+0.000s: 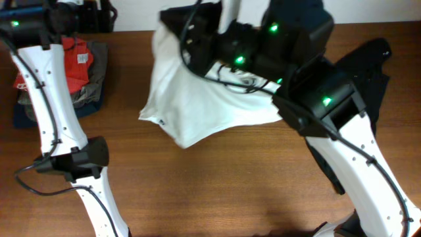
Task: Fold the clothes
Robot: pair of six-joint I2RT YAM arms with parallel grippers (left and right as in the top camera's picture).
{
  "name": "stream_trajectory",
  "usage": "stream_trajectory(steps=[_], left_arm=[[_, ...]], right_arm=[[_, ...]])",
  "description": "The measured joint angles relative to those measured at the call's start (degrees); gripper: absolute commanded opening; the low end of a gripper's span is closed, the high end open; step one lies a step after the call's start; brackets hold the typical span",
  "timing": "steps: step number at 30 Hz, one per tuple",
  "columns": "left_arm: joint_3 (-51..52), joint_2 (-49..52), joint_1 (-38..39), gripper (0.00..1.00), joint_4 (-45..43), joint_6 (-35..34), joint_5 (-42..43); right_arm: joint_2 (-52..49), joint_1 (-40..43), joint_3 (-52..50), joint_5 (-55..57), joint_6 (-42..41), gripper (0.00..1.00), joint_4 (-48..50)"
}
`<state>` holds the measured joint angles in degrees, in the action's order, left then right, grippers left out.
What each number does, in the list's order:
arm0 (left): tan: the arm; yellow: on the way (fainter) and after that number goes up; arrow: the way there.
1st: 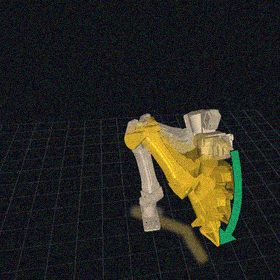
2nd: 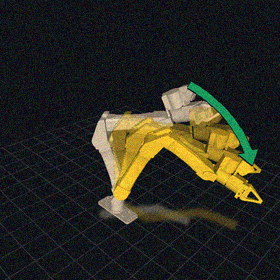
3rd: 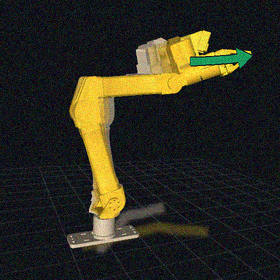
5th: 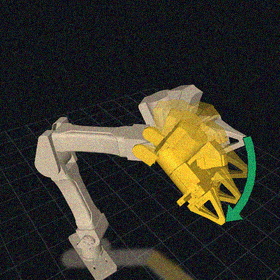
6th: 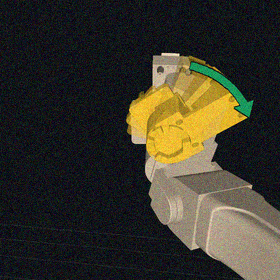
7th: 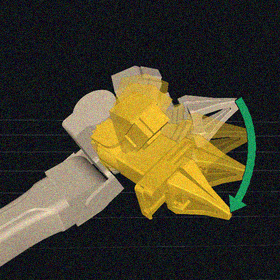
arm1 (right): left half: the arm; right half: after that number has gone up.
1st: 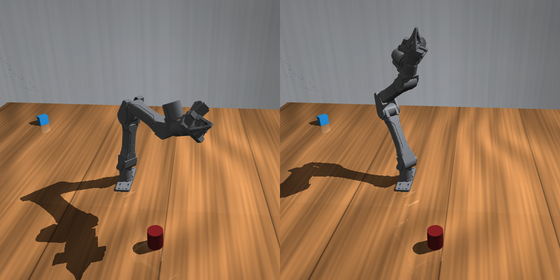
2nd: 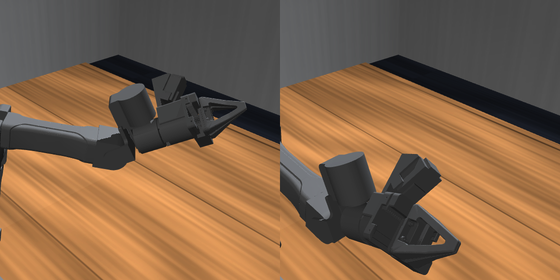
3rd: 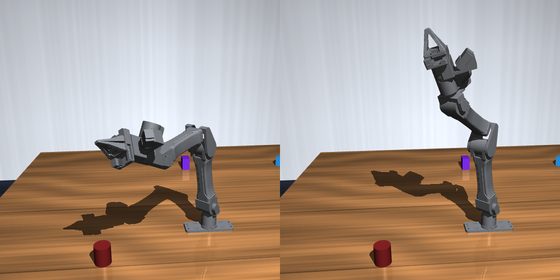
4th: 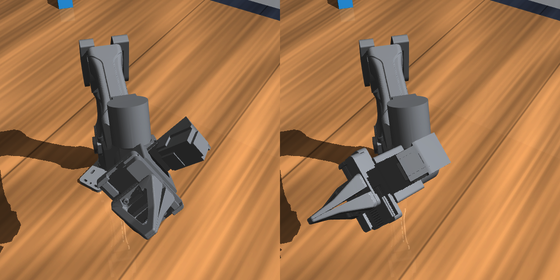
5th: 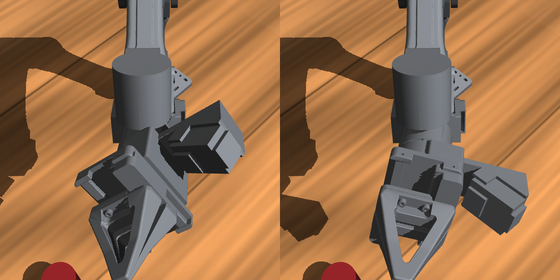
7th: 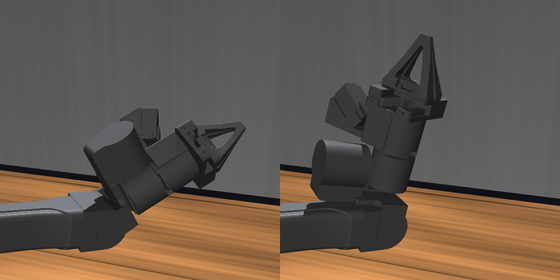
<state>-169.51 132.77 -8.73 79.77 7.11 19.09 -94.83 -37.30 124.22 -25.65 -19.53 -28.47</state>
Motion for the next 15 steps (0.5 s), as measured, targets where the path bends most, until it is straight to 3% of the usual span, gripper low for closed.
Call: stream_trajectory(steps=[4, 8, 15], left_arm=[[0.0, 0.0, -2.3, 0.94, 0.2, 0.0, 3.2], [0.0, 0.0, -2.8, 0.94, 0.6, 0.0, 5.0], [0.0, 0.0, -2.7, 0.93, 1.3, 0.0, 8.2]], right_arm=[[-0.2, -2.3, 5.7, -0.4, 0.7, 0.04, -5.4], [0.0, -0.6, 13.7, 1.2, 3.7, 0.04, -18.2], [0.9, 15.7, 22.3, 9.4, 8.9, 0.04, -38.9]])
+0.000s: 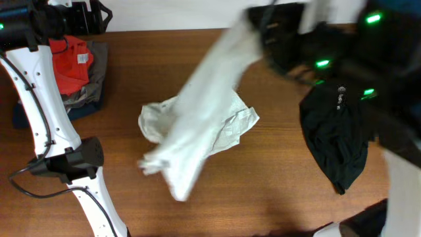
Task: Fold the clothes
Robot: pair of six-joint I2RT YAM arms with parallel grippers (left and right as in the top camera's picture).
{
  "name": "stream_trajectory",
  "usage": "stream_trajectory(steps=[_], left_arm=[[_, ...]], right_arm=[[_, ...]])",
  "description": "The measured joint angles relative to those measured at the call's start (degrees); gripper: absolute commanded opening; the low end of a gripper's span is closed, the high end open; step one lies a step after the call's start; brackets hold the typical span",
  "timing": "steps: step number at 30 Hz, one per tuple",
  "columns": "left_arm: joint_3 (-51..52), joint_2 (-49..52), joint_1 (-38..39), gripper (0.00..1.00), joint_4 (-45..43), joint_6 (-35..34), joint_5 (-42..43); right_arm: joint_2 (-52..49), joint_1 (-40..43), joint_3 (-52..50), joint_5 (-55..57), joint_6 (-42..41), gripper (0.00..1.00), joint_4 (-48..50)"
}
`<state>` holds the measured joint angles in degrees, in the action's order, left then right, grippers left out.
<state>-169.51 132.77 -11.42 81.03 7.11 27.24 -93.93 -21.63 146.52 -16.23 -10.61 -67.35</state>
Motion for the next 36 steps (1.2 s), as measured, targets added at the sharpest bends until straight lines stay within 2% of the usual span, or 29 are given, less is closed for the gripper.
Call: stream_trajectory(steps=[6, 7, 8, 18, 20, 25, 30, 33, 36], left_arm=[[0.0, 0.0, 0.7, 0.89, 1.1, 0.5, 1.1], [0.0, 0.0, 1.0, 0.84, 1.4, 0.9, 1.3], [0.0, 0.0, 1.4, 0.84, 1.9, 1.4, 1.4], [0.0, 0.0, 9.5, 0.82, 11.5, 12.9, 1.9], [0.0, 0.0, 11.6, 0.79, 14.2, 16.4, 2.0], [0.0, 0.0, 17.4, 0.79, 15.4, 21.3, -0.5], [0.0, 0.0, 24.8, 0.78, 15.4, 21.8, -5.8], [0.8, 0.0, 29.7, 0.66, 15.4, 20.0, -9.0], [3.8, 0.0, 35.0, 0.65, 15.4, 16.7, -12.3]], right_arm=[[-1.3, 16.3, -1.0, 1.8, 4.9, 0.04, -6.9], [-2.0, 18.3, -1.4, 1.5, 6.1, 0.04, -7.3], [-2.7, 19.7, -1.8, 1.1, 7.1, 0.04, -7.8], [-17.9, 25.9, -5.1, -0.8, 12.2, 0.04, -8.2], [-20.5, 26.9, -5.4, -0.8, 12.4, 0.04, -7.7], [-23.3, 29.7, -5.4, -1.9, 12.6, 0.04, -7.0], [-23.4, 33.4, -5.4, -4.4, 12.8, 0.04, -6.3], [-23.5, 35.9, -5.4, -6.3, 12.7, 0.04, -6.3], [-23.5, 38.3, -5.4, -8.4, 12.8, 0.04, -6.4]])
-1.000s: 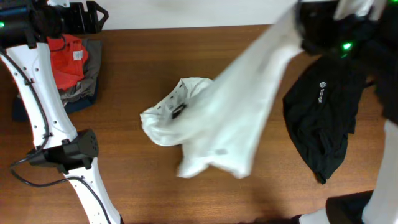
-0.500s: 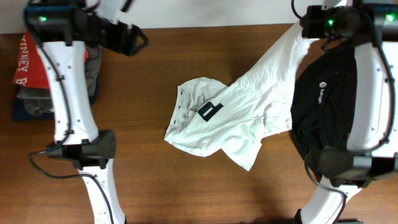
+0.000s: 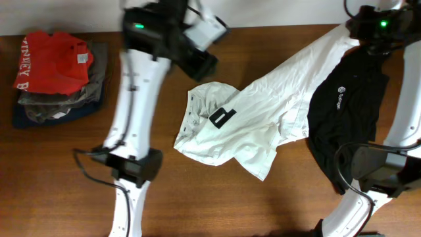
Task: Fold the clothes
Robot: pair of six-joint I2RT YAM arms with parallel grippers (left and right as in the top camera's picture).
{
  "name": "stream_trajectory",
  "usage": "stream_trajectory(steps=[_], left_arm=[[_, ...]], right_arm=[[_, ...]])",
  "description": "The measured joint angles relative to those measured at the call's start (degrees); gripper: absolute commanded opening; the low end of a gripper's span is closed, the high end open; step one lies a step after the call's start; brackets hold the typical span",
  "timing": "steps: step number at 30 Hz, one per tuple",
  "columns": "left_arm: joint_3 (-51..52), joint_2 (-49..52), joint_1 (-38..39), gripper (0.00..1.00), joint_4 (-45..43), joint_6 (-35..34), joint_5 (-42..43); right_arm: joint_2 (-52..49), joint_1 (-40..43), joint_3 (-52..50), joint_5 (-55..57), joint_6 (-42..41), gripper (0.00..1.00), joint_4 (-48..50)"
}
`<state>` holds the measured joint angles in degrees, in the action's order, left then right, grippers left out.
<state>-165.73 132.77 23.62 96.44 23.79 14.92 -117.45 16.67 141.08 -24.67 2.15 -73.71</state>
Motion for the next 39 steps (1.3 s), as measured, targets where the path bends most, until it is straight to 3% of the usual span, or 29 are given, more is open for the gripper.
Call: stream_trajectory(steps=[6, 17, 24, 29, 32, 39], left_arm=[[12.8, 0.0, 9.3, 0.65, -0.1, -5.2, -3.7], [31.1, 0.0, 23.2, 0.65, -8.8, -11.8, -9.6], [39.3, 0.0, 27.5, 0.65, -18.9, -18.0, -11.8], [42.9, 0.0, 30.1, 0.57, -26.5, -23.5, -13.9], [45.8, 0.0, 31.5, 0.54, -30.6, -30.6, -15.3], [47.9, 1.3, 32.6, 0.53, -31.3, -37.9, -18.1]], right_arm=[[-0.2, 2.1, 0.0, -2.0, 0.0, 0.04, 0.0], [-1.2, 2.1, -0.7, -3.0, 0.0, 0.04, 0.2], [-1.4, 2.1, -0.7, -3.1, 0.0, 0.04, 0.2], [-1.8, 2.1, -0.7, -3.1, 0.0, 0.04, 0.2], [-1.8, 2.1, -0.7, -3.1, 0.0, 0.04, 0.2], [-1.8, 2.3, -0.7, -3.1, 0.0, 0.04, 0.0]])
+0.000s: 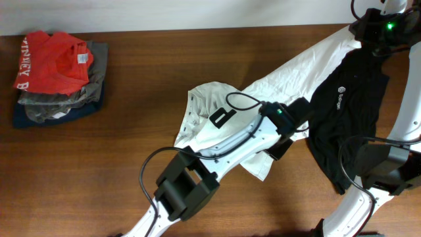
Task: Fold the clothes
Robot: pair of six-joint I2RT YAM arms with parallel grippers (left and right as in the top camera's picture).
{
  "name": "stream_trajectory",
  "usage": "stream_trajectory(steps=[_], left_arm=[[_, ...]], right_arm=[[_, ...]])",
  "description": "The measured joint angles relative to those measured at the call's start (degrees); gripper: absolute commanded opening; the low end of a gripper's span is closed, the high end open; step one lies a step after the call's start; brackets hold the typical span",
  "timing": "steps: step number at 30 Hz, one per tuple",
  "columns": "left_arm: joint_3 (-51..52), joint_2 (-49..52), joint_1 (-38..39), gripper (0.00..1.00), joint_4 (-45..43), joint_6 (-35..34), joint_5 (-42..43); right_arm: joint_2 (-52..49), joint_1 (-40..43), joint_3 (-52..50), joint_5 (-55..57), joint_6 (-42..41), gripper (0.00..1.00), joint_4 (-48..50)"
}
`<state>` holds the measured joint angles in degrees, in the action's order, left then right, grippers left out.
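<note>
A white shirt [270, 99] lies stretched in a diagonal band from the table's middle up to the far right corner. A black tag [222, 118] shows on its bunched left part. My right gripper [360, 34] is at that far right corner, shut on the shirt's raised end. My left arm [230, 141] lies low across the shirt, with my left gripper [284, 139] at the shirt's lower right edge. Its jaws are too dark to read.
A black garment [342, 112] lies crumpled at the right, partly under the white shirt's edge. A stack of folded clothes [56, 72], red on top, sits at the far left. The right arm's base [388, 164] stands at the right front.
My left arm was raised over the far middle of the table, beside the shirt's left part. Now it reaches low across the shirt to its lower right edge. Shirt and right gripper are unchanged.
First the white shirt hung bunched under my right arm over the table's far middle, my left arm at the far left. Then it was blurred in motion across the table. Later it lay stretched to the far right corner, and now my left arm reaches across it.
</note>
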<state>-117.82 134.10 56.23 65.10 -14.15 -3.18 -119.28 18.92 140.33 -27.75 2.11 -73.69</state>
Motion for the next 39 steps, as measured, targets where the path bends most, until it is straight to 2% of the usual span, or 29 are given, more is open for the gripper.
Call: stream_trajectory(steps=[17, 18, 19, 21, 22, 23, 25, 32, 39], left_arm=[[0.4, 5.7, 3.0, 0.53, -6.1, -1.6, -4.0], [0.3, 5.7, 3.0, 0.48, -6.3, -1.5, -4.2], [0.3, 5.8, 3.0, 0.39, -6.3, -1.4, -4.1], [0.3, 5.8, 3.0, 0.15, -6.2, -1.3, -4.3], [0.2, 5.9, 3.0, 0.06, -6.2, -0.9, -4.4], [0.2, 5.9, 3.0, 0.01, -6.1, -1.0, -4.7], [0.1, 5.9, 2.8, 0.01, -5.5, -0.5, -5.6], [-8.5, 8.1, 0.7, 0.01, 9.7, -0.5, -11.5], [-29.3, 7.5, -10.4, 0.01, 23.1, -0.4, -16.2]], right_arm=[[0.0, 0.2, 0.0, 0.0, 0.0, 0.04, 0.0], [0.0, 0.2, 0.0, 0.0, 0.0, 0.04, 0.0], [0.0, 0.2, 0.0, 0.0, 0.0, 0.04, 0.0], [0.0, 0.2, 0.0, 0.0, 0.0, 0.04, 0.0], [0.0, 0.2, 0.0, 0.0, 0.0, 0.04, 0.0], [0.0, 0.2, 0.0, 0.0, 0.0, 0.04, 0.0], [0.0, 0.2, 0.0, 0.0, 0.0, 0.04, 0.0], [0.0, 0.2, 0.0, -0.1, -0.3, 0.04, -1.1], [0.2, 0.2, 0.0, -0.5, -0.6, 0.04, -1.9]])
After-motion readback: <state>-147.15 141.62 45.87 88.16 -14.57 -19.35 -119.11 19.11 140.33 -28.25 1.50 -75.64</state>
